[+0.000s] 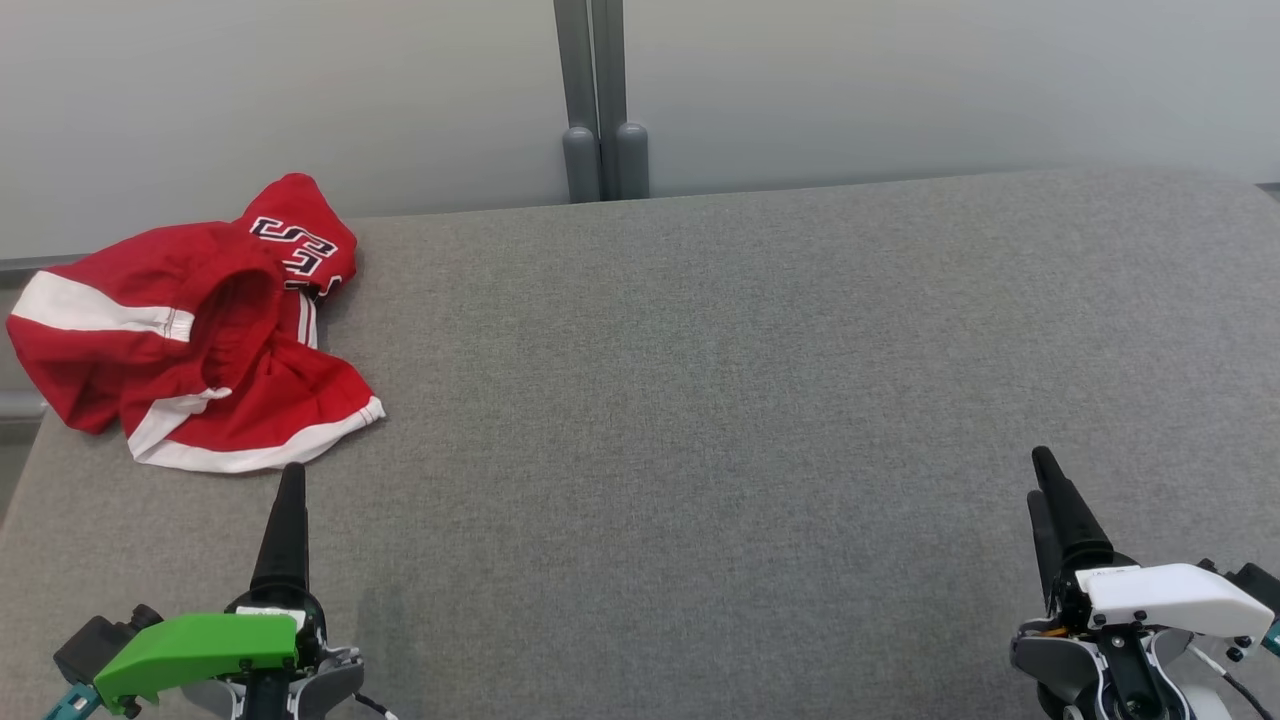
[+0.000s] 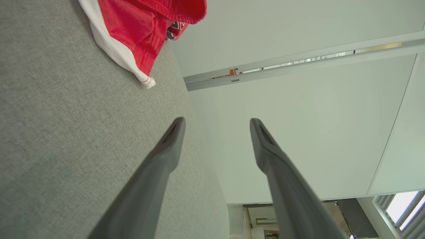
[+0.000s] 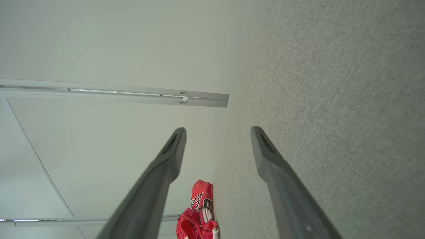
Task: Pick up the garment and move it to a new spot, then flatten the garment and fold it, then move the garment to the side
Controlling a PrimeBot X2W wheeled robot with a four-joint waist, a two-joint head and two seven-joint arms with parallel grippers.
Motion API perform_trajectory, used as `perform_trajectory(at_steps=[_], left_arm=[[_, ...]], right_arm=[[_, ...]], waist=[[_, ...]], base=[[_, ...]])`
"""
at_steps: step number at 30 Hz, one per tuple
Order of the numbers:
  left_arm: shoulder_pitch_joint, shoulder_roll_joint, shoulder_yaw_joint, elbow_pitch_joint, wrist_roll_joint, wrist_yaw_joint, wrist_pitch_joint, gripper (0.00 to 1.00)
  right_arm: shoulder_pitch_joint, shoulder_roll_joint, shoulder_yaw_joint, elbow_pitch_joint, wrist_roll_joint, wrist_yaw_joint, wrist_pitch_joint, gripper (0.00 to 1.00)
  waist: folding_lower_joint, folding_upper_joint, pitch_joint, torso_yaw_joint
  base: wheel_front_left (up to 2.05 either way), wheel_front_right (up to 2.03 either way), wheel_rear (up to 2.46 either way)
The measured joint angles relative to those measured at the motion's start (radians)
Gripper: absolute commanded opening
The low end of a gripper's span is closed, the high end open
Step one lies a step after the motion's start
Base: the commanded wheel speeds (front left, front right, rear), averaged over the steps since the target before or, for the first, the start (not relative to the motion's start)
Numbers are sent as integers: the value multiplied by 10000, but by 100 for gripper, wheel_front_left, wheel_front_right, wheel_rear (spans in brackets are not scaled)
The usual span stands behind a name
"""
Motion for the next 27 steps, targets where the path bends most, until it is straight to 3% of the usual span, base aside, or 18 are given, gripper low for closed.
perform_trajectory(at_steps=[27], left_arm=[[176, 17, -575, -1076, 4732, 577, -972, 100]], right_arm=[[125, -38, 336, -1321, -5074, 0, -961, 100]], waist=[[0, 0, 49, -27]], base=[[0, 0, 0]])
